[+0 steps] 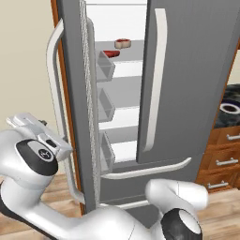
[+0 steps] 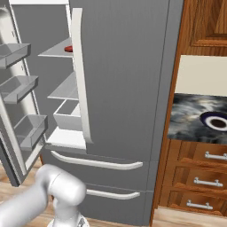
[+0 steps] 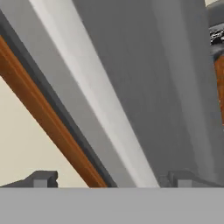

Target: Place the steak on the counter behind the older steak on the same shelf of the fridge to maintain FIFO order. Close the fridge door when finished.

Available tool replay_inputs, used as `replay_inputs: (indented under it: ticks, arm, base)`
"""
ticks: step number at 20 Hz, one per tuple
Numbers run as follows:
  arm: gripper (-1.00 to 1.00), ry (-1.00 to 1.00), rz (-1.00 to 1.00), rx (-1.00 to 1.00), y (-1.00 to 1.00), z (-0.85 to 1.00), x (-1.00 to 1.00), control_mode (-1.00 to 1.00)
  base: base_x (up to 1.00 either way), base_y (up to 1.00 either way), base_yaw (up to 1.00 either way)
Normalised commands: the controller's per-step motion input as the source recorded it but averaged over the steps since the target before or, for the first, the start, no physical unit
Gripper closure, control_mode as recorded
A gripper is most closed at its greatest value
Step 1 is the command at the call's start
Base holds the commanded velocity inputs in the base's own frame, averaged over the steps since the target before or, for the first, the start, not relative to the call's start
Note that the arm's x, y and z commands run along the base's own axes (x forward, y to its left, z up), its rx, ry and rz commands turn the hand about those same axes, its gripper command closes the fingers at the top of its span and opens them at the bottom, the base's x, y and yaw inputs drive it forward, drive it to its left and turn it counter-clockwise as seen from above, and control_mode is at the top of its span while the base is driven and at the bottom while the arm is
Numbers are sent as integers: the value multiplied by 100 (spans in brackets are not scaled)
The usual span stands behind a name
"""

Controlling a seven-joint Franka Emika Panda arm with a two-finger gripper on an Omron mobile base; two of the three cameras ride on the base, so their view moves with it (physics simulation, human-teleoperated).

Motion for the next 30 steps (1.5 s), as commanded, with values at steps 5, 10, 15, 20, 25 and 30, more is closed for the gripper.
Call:
replay_inputs:
  ticks: [5, 10, 15, 20, 25, 30]
  arm:
    - [-100, 6, -2, 0, 2, -24, 55, -100]
    - [-100, 0, -5, 0, -69, -3, 3, -100]
    - [-100, 0, -4, 2, -100, 0, 0, -100]
    - [-100, 0, -3, 1, -100, 0, 0, -100]
    - [-100, 0, 0, 1, -100, 0, 0, -100]
    - [-100, 0, 0, 0, -93, 13, 21, -100]
  base:
    - [0, 0, 0]
    - [0, 0, 0]
    - [0, 0, 0]
    - [0, 0, 0]
    - [0, 0, 0]
    - [0, 0, 0]
